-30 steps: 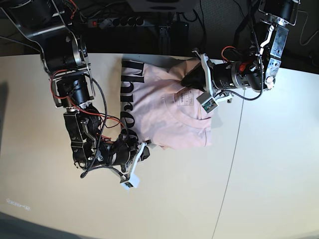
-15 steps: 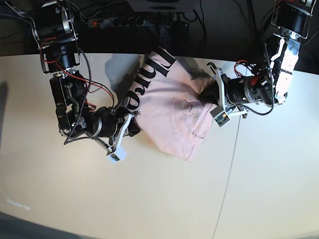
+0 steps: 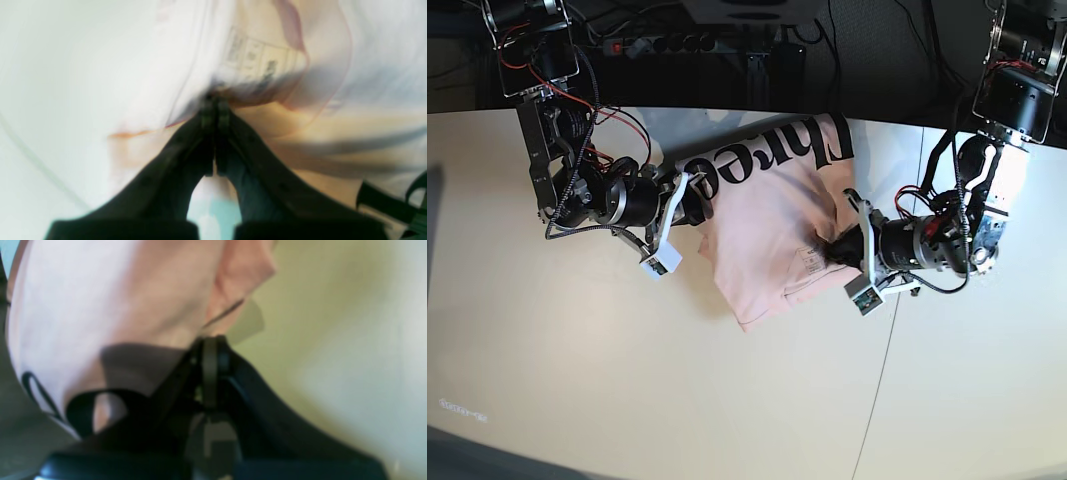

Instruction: Fold the T-shirt properly

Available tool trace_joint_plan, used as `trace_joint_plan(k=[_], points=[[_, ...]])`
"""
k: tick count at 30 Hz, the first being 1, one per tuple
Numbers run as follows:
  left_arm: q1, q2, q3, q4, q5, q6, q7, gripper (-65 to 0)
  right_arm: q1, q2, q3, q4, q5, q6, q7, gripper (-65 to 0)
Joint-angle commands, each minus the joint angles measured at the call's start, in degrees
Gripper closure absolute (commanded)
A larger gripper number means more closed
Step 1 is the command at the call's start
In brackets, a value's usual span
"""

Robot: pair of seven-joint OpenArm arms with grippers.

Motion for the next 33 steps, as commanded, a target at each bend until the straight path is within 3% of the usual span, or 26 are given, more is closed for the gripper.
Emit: trace_joint_plan(k=[1, 8, 14, 20, 24, 27, 33], points=[[-1.9, -0.4, 1.2, 0.2, 0.3, -1.1, -2.1, 0.0, 0.6, 0.0, 0.3, 1.1, 0.9, 3.1, 0.6, 0.0], [-6.8, 0.2, 8.8, -4.3, 6.2, -1.1, -6.5, 0.0, -0.7, -2.3, 0.3, 1.1, 1.8, 3.1, 0.2, 0.0], [-10.1, 2.8, 9.1, -7.7, 7.0, -1.1, -6.4, 0.0, -1.7, -5.0, 0.3, 1.1, 1.8, 3.1, 0.2, 0.0], [-12.6, 2.4, 9.1, -7.8, 6.8, -1.1, -4.9, 0.0, -1.6, -5.3, 0.4, 1.1, 1.1, 3.1, 0.2, 0.0], [-15.4, 1.8, 8.7, -7.7, 0.5, -0.2, 3.5, 0.0, -1.6, -5.0, 1.8, 1.1, 0.3, 3.1, 0.4, 0.0], [-17.0, -0.3, 7.0, -6.3, -7.2, -0.1, 5.4, 0.0, -1.4, -5.0, 4.2, 1.2, 0.3, 3.1, 0.4, 0.0], [-15.1, -5.3, -3.3, -0.4, -15.9, -0.5, 10.5, 0.0, -1.5, -3.8, 10.7, 2.5, 0.3, 3.1, -1.3, 0.0]])
